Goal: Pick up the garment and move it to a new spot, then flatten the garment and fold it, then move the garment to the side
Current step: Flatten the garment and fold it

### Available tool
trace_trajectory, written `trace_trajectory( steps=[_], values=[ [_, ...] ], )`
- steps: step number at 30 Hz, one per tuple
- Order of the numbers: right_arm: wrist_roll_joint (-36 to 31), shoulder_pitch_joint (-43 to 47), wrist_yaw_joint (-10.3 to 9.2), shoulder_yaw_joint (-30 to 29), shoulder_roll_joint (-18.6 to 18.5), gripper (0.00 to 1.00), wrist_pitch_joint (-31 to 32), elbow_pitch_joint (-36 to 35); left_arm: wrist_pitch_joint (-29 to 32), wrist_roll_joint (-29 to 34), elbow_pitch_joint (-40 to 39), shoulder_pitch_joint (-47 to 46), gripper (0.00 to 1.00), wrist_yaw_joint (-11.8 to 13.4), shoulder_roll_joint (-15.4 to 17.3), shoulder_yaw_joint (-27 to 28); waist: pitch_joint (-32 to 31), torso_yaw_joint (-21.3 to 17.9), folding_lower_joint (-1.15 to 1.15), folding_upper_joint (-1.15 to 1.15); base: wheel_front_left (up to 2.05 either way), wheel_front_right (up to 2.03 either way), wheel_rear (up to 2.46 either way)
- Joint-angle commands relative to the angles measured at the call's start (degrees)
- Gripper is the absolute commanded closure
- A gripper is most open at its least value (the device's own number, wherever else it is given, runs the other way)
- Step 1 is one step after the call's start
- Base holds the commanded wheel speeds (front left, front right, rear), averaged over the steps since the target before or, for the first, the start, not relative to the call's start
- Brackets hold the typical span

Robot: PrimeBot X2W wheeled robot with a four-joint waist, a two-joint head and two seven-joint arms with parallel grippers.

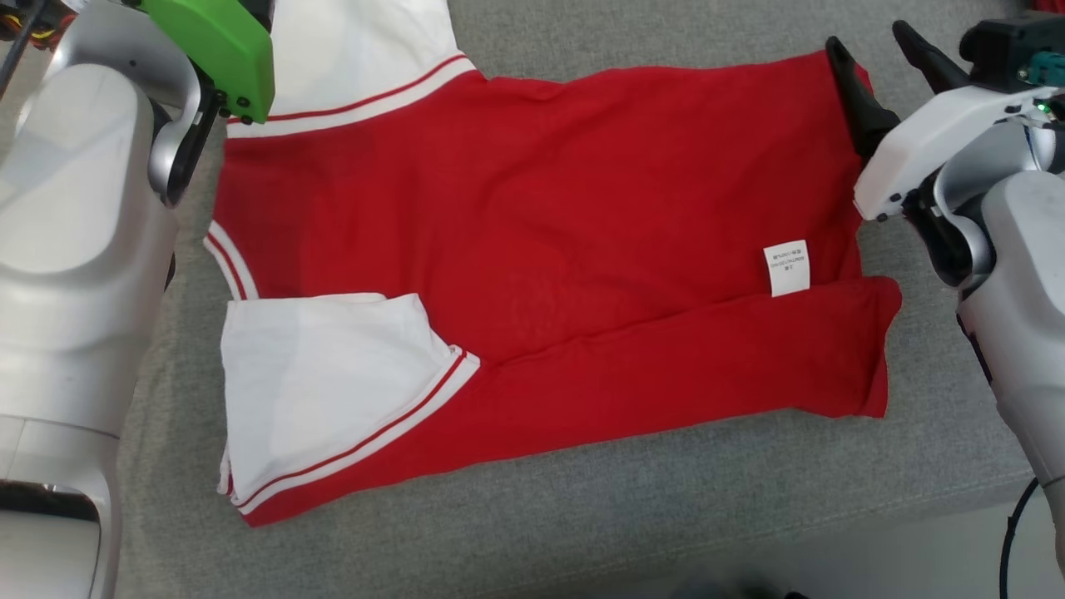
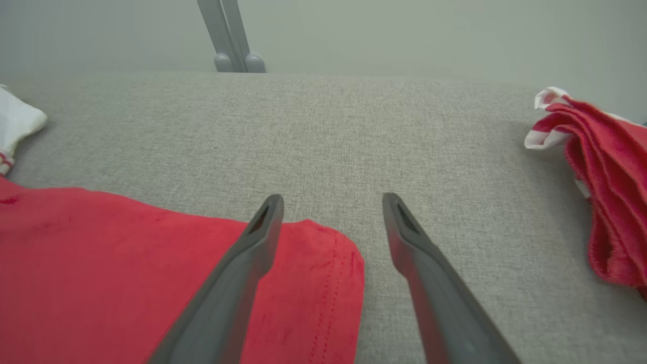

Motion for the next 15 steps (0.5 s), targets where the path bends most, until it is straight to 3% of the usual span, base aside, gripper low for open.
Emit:
trace_trajectory(
  steps=[1,15],
  values=[
    [0.7,-1.64,-0.06,1.21,0.36,0.0,0.02,0.8,0.39,-1.67,1.77,-1.65,0.0,-0.11,0.64,-0.76,4.93,-3.53,-0.01,0.0,0.0,0.0,0.0],
    [7.2,-7.97,-0.07,12.54,1.4,0.0,-0.07,5.26,2.51,-8.2,17.52,-6.99,0.0,0.0,3.04,-6.65,7.47,-6.37,-0.01,0.0,0.0,0.0,0.0]
  ],
)
